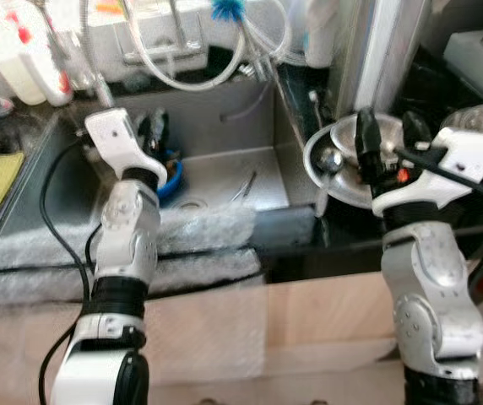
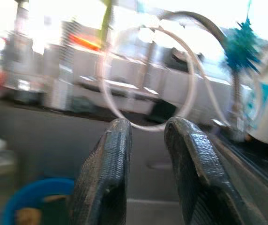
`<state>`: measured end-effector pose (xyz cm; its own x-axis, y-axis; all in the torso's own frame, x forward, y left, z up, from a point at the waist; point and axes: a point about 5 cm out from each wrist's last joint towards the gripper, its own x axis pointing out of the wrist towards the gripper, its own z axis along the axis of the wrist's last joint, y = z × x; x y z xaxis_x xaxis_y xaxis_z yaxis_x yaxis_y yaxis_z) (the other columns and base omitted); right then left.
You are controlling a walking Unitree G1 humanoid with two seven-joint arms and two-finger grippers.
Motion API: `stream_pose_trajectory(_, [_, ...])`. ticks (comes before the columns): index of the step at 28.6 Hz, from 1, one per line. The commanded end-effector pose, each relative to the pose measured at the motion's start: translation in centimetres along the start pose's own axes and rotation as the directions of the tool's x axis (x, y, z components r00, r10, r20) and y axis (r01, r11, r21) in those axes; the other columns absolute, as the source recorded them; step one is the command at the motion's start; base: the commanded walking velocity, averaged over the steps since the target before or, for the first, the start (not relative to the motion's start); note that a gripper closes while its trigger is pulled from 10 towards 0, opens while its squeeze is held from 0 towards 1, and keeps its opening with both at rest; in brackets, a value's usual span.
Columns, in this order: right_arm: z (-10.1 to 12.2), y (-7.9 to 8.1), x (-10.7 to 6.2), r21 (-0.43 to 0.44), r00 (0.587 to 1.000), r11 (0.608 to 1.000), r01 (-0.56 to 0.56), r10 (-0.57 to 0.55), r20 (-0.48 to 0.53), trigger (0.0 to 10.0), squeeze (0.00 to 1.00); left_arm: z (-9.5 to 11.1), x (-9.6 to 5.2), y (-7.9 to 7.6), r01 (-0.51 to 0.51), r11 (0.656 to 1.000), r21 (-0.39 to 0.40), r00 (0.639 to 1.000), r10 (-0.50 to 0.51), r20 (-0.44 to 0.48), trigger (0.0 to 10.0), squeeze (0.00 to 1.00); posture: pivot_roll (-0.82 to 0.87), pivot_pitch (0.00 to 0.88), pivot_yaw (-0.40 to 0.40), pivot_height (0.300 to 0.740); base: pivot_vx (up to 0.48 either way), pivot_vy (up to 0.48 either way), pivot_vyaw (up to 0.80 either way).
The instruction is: Kitchen organization
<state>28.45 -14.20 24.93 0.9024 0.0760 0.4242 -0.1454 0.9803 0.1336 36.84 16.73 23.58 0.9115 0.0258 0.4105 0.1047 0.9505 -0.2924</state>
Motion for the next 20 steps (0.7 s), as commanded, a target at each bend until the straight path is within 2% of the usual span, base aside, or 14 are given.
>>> stream_pose_trajectory(1, [0.29, -0.1, 0.0, -0.006, 1.0, 1.0, 0.004, -0.004, 0.008, 10.0, 0.0, 0.55, 0.05, -0.06, 0.005, 1.0, -0.002, 1.0, -0.005, 0.014, 10.0, 0.0, -0.06, 0.118, 0.123, 0.74, 0.0, 0.0, 0.0])
stream_pose_trajectory(8, [0.21, -0.1, 0.06, -0.004, 1.0, 1.0, 0.007, -0.007, 0.009, 10.0, 0.0, 0.66, 0.12, -0.18, 0.008, 1.0, -0.003, 1.0, -0.008, 0.019, 10.0, 0.0, -0.06, 0.115, 0.124, 0.74, 0.0, 0.447, 0.0])
stream_pose_trajectory(11, [0.09, -0.09, 0.12, 0.001, 1.0, 1.0, 0.008, -0.008, -0.001, 10.0, 0.0, 0.74, 0.14, -0.21, 0.008, 1.0, -0.001, 1.0, -0.008, 0.022, 10.0, 0.0, -0.06, 0.116, 0.123, 0.74, 0.0, 0.0, 0.0])
stream_pose_trajectory(17, [0.0, -0.07, 0.14, 0.007, 1.0, 1.0, 0.008, -0.008, -0.006, 10.0, 0.0, 0.77, 0.14, -0.36, 0.014, 1.0, 0.0, 1.0, -0.014, 0.023, 10.0, 0.0, -0.06, 0.116, 0.125, 0.74, 0.0, 0.0, -0.74])
stream_pose_trajectory(20, [0.0, -0.09, 0.14, 0.003, 1.0, 1.0, 0.015, -0.015, 0.0, 10.0, 0.0, 0.8, 0.17, -0.42, 0.018, 1.0, 0.0, 1.0, -0.018, 0.023, 10.0, 0.0, -0.06, 0.116, 0.126, 0.74, 0.0, 0.0, -0.18])
